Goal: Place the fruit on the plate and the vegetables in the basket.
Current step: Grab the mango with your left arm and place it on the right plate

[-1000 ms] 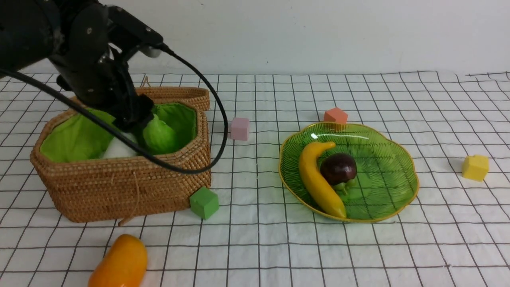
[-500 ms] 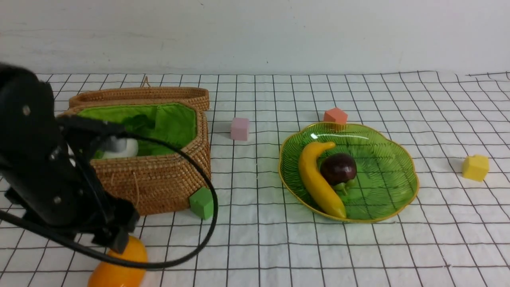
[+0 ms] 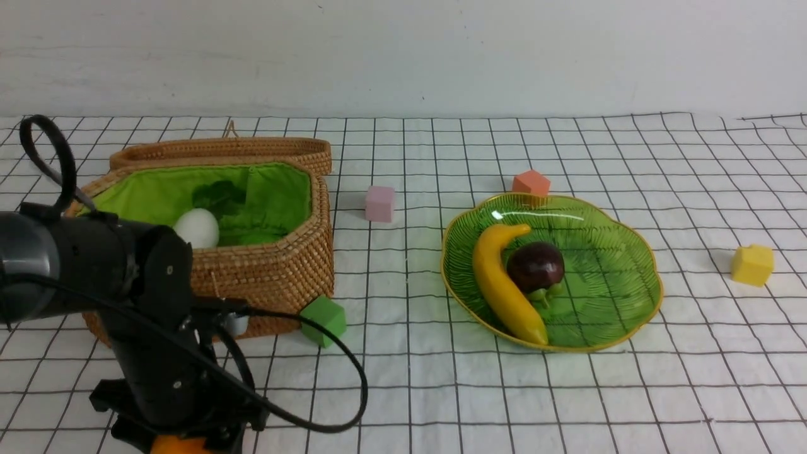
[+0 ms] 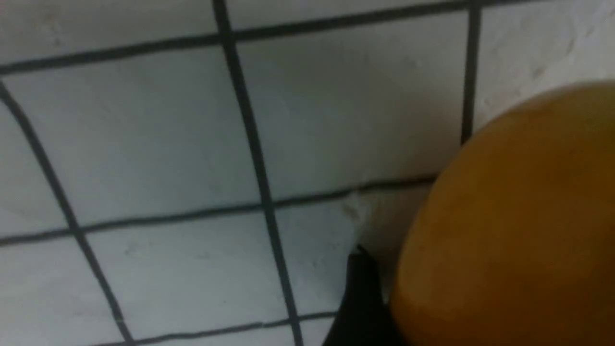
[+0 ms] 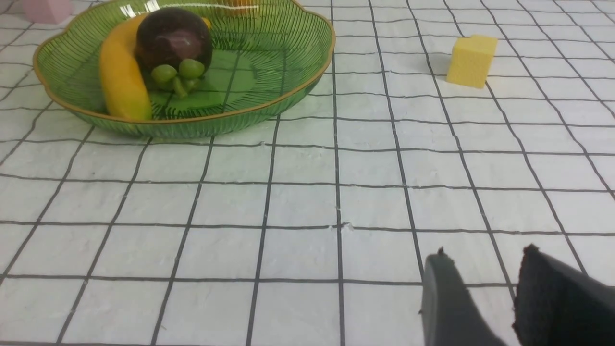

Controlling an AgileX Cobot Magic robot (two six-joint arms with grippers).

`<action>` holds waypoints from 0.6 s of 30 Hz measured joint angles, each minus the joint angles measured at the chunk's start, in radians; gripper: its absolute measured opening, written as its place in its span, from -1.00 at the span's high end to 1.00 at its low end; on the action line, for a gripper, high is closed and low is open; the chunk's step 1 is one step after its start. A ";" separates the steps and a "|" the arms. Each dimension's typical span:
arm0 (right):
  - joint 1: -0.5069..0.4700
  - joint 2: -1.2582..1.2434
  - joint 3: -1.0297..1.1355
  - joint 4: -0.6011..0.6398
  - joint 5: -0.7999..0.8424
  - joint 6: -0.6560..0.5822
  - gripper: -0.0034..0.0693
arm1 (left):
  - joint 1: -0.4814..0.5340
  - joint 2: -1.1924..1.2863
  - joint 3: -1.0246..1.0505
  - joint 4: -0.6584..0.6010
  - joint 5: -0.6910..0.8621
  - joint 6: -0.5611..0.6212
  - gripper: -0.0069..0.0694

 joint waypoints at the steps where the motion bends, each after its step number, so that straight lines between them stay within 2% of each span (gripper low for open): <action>1: 0.000 0.000 0.000 0.000 0.000 0.000 0.24 | 0.000 0.000 -0.012 -0.025 0.017 0.029 -0.54; 6: 0.000 0.000 0.000 0.000 0.000 0.000 0.24 | -0.014 -0.031 -0.102 -0.179 0.116 0.142 -0.54; 10: 0.000 0.000 0.000 0.000 0.000 0.000 0.24 | -0.106 -0.050 -0.241 -0.251 0.140 0.192 -0.54; 16: 0.000 0.000 0.000 0.000 0.000 0.000 0.24 | -0.254 0.057 -0.554 -0.254 0.055 0.130 -0.54; 18: 0.000 0.000 0.000 0.000 0.000 0.000 0.24 | -0.302 0.179 -0.744 -0.251 0.041 0.092 -0.54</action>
